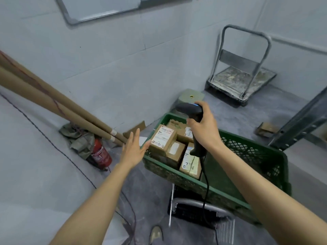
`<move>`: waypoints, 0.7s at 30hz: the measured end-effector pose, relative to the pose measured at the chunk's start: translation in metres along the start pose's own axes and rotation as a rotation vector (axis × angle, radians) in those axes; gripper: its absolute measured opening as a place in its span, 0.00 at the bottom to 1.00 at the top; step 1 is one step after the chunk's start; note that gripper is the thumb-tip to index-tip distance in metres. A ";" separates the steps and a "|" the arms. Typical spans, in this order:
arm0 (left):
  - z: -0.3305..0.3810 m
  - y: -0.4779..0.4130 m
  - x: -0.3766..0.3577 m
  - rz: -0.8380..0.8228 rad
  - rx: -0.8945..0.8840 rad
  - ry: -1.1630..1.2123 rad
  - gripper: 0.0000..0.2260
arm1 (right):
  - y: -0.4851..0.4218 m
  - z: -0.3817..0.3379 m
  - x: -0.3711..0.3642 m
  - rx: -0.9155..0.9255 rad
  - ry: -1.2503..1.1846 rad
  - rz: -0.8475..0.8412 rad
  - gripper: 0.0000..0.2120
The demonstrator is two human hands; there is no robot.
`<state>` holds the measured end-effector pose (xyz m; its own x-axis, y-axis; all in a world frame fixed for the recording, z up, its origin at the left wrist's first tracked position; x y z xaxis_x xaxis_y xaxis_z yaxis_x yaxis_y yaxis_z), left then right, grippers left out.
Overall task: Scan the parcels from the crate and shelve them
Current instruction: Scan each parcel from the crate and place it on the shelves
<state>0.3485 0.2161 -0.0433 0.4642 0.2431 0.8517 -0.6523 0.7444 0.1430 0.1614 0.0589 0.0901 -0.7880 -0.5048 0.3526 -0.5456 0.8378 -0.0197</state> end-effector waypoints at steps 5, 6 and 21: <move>-0.037 -0.043 -0.012 -0.114 -0.035 0.060 0.39 | -0.019 0.009 -0.038 -0.078 0.039 0.047 0.24; -0.042 -0.051 -0.016 -0.134 -0.048 0.058 0.38 | -0.023 0.013 -0.043 -0.097 0.046 0.054 0.24; -0.055 -0.139 -0.093 -0.266 -0.195 0.244 0.33 | -0.067 0.077 -0.077 -0.230 0.073 0.068 0.25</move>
<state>0.4289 0.1244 -0.1706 0.7449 0.1490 0.6503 -0.3753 0.8995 0.2238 0.2368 0.0259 -0.0076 -0.7933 -0.4367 0.4242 -0.4065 0.8987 0.1648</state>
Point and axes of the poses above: each hand's wrist, its own y-axis away from the middle knuckle, its own x-axis out of the back of the hand, z = x × y, the point moved 2 cm from there along -y, towards the middle knuckle, and after that the axes turned 6 degrees about -x, right-handed, at the moved point
